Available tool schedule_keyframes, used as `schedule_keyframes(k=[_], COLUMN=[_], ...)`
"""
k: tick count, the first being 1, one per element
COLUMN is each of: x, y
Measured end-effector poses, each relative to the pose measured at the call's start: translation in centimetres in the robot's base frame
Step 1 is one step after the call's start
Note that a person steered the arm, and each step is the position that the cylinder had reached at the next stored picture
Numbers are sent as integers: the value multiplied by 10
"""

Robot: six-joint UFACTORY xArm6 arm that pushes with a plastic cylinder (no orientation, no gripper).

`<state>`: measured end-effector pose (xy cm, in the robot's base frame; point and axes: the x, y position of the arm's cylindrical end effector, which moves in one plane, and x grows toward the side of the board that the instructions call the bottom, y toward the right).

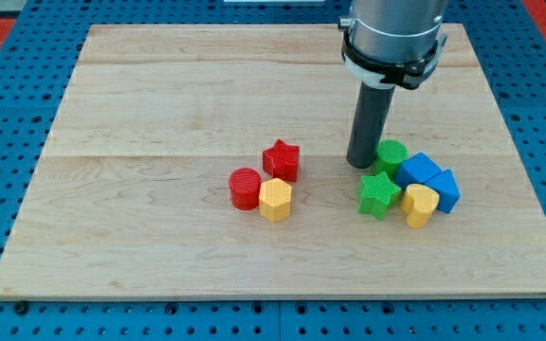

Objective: Adjust the hexagon at the bottom right of the red circle

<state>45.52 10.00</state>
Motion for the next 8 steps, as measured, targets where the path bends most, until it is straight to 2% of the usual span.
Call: schedule_keyframes(k=[1, 2, 3, 4, 5, 6, 8], x=[-25, -17, 28, 45, 72, 66, 3], y=[-23, -17, -47, -84, -51, -27, -17])
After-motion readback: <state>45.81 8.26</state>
